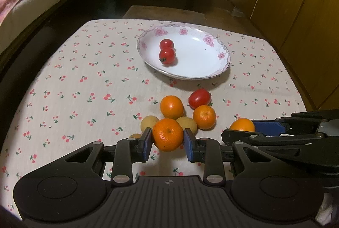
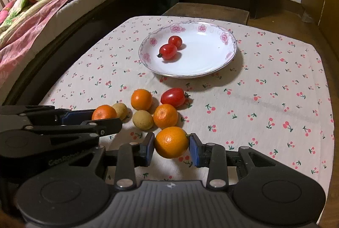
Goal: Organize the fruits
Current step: 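Carry the mandarin with the right gripper toward the white bowl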
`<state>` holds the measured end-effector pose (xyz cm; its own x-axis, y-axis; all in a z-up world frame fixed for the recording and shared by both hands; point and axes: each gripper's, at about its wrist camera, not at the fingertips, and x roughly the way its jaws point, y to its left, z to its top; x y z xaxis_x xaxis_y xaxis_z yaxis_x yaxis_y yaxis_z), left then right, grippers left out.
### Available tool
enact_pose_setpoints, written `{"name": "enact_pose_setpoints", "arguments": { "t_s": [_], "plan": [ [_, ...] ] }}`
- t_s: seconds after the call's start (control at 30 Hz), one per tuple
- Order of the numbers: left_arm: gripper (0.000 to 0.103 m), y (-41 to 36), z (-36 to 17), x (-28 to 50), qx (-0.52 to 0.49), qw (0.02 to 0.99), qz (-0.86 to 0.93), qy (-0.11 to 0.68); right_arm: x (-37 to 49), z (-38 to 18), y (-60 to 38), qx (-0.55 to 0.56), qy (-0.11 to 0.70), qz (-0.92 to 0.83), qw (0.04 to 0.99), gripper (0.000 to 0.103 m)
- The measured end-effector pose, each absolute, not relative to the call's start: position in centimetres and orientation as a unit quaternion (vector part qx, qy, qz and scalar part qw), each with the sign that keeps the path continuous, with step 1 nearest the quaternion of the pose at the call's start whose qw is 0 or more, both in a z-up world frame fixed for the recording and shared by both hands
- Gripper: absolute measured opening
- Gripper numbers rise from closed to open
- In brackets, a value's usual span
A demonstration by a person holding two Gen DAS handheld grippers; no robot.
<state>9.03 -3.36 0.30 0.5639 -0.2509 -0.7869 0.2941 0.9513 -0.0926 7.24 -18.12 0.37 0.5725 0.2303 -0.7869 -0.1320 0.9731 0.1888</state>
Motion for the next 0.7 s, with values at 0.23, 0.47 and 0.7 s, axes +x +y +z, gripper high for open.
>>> {"name": "enact_pose_setpoints", "arguments": {
  "t_s": [0.23,0.47,0.7],
  "plan": [
    [0.040,-3.6,0.4,9.2,0.027,0.885,-0.156,0.438,7.3,0.8,-18.6,0.059,0.445,0.097,0.888,0.036],
    [0.040,-3.8,0.8,9.6,0.028,0.888,-0.157,0.432,7.5,1.1,-18.8,0.063,0.439,0.094,0.891,0.036],
    [0.040,-4.4,1.1,10.2,0.031,0.890,-0.159,0.426,8.2,1.5,-19.1,0.064,0.433,0.090,0.894,0.036]
  ]
}}
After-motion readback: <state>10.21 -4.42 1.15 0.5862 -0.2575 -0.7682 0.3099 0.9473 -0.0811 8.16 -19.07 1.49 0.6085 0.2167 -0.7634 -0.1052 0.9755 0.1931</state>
